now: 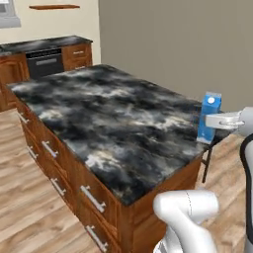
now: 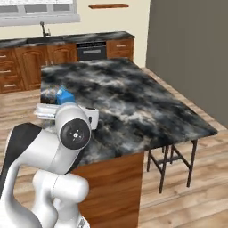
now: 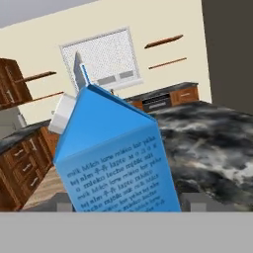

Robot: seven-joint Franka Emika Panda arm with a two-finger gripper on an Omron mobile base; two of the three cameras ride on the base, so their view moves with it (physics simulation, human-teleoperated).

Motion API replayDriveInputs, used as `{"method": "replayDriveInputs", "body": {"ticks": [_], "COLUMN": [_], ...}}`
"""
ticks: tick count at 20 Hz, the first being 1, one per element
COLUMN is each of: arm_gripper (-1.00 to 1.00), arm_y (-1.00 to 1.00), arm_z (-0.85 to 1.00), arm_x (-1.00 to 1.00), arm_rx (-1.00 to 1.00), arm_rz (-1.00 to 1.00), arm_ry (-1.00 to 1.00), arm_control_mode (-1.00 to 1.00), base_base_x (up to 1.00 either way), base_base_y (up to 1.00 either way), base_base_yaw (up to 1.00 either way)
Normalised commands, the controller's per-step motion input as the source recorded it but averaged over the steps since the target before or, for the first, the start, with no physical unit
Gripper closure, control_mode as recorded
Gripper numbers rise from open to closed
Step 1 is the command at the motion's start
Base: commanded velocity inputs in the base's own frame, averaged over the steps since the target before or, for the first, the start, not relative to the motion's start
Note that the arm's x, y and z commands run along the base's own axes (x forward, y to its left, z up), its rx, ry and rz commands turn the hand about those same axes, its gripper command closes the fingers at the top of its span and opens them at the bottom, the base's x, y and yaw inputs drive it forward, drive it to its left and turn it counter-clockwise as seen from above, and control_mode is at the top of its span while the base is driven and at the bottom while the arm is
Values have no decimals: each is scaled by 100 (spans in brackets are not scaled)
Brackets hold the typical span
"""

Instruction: Pick the milk from the counter and place it in the open cabinet.

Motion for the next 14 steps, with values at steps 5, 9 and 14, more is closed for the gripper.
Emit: {"method": "replayDriveInputs", "body": {"ticks": [5,9,14], "arm_gripper": [100,100,100], "arm_y": [0,0,0], "arm_z": [0,0,0], "arm_x": [0,0,0], "arm_rx": [0,0,0], "arm_rz": [0,0,0], "arm_ry": [0,0,0], "arm_control_mode": [100,100,100], "base_base_x": [0,0,-1], "base_base_y": [0,0,1], "base_base_yaw": [-96,-94,-90]}}
